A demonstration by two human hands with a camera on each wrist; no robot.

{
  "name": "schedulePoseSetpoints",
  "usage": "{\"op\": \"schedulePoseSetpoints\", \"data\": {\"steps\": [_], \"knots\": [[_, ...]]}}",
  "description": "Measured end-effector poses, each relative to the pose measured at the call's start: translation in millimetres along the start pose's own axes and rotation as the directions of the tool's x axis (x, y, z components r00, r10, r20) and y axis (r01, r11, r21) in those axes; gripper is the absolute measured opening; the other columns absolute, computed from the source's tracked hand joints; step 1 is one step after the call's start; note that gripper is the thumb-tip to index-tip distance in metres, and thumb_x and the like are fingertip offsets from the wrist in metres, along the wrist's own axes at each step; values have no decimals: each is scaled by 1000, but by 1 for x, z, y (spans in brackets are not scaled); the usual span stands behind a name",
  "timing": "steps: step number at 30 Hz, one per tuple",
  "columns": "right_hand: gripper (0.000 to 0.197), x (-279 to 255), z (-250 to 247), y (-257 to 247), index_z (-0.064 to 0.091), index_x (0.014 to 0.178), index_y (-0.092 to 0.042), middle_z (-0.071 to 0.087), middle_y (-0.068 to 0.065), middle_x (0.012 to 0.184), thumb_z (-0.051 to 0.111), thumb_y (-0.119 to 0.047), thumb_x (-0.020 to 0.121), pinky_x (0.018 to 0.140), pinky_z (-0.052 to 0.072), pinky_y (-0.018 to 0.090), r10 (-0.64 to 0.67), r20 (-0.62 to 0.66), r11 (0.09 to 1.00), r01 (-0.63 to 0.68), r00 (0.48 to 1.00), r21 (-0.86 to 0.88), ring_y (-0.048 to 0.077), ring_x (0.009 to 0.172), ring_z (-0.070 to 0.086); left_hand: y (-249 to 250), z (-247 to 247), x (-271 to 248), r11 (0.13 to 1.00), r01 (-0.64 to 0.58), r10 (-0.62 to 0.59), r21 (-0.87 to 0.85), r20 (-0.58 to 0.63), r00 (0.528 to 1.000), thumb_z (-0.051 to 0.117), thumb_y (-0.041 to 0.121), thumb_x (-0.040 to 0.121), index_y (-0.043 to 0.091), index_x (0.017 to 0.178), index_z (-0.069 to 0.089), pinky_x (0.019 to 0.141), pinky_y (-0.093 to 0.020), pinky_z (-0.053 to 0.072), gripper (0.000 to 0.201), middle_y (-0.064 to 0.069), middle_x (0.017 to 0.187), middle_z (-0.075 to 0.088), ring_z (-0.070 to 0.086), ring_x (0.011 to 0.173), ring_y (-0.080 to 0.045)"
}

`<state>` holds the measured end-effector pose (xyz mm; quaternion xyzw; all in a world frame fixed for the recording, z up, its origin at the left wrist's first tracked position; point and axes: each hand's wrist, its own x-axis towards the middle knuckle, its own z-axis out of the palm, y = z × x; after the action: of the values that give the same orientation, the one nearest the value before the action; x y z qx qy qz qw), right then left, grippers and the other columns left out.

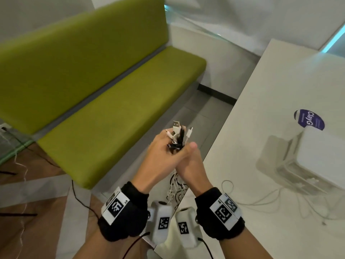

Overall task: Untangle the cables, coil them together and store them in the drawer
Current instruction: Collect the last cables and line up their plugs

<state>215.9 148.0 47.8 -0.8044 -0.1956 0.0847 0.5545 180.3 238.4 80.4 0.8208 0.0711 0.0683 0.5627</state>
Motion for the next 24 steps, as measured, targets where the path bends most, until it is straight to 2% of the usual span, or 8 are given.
{"op": "schedulePoseSetpoints", "data": {"steps": [2, 4, 7, 10, 13, 15, 19, 24], "knots": [[23, 2, -3, -6, 60, 68, -14, 66, 1, 65, 49, -25, 85, 56, 50, 34, 34, -3, 998, -34, 999, -47, 10, 57, 56, 10, -5, -11, 994, -47, 41, -98, -57, 998, 54, 83, 68, 39, 111, 64, 98, -19, 44, 62, 16, 125, 55, 52, 118, 2], [34, 4, -5, -21, 52, 54, -18, 50, -11, 46, 53, -22, 88, 47, 33, 14, 8, -38, 998, -10, 999, -54, 5, 45, 45, 20, -15, -21, 992, -76, 59, -103, -160, 985, 53, 78, 74, 29, 128, 59, 95, -15, 45, 73, 18, 122, 51, 53, 117, 2], [39, 5, -6, -44, 60, 53, -27, 44, -15, 40, 54, -20, 90, 46, 30, 14, 31, -65, 999, -33, 997, -33, 2, 41, 43, 33, -27, -31, 988, -153, 135, -32, -320, 938, 60, 56, 83, 32, 145, 41, 94, -19, 46, 69, 22, 120, 49, 55, 116, -5], [48, 7, 0, -51, 46, 50, -24, 43, -10, 42, 57, -24, 96, 42, 27, 17, 108, -116, 992, -115, 987, -55, 4, 39, 42, 36, -43, -28, 951, -300, 305, 78, -415, 857, 70, 25, 87, 25, 131, 56, 89, -26, 51, 46, 9, 114, 56, 60, 105, -13], [46, 2, 5, -54, 44, 49, -25, 48, -15, 40, 56, -17, 93, 43, 29, 16, 102, -140, 994, -107, 985, -30, 3, 41, 42, 36, -58, -29, 920, -388, 383, 63, -365, 849, 76, 17, 79, 12, 98, 71, 73, -21, 53, 20, 3, 94, 66, 66, 84, -8], [38, 2, 5, -58, 43, 49, -26, 49, -18, 43, 54, -19, 85, 44, 29, 16, 29, -139, 1000, -30, 990, -4, 5, 43, 40, 34, -64, -29, 912, -408, 397, 34, -320, 860, 79, 11, 75, 7, 89, 75, 72, -14, 51, 15, 2, 90, 69, 67, 80, -5], [36, 11, 7, -66, 37, 52, -27, 38, -12, 40, 48, -36, 85, 42, 23, 16, -64, -87, 996, 59, 994, -62, 7, 37, 36, 35, -75, -18, 850, -481, 525, 216, -277, 805, 79, 4, 75, 8, 97, 76, 74, -13, 54, 23, 1, 92, 73, 69, 81, -2], [52, 25, 10, -67, 33, 50, -30, 42, -15, 39, 55, -20, 96, 44, 20, 17, -82, -96, 988, 68, 992, -138, 6, 36, 34, 43, -92, 3, 805, -486, 565, 340, -190, 803, 81, 8, 74, 14, 109, 74, 74, -16, 56, 36, 7, 89, 75, 68, 77, 3]]}}
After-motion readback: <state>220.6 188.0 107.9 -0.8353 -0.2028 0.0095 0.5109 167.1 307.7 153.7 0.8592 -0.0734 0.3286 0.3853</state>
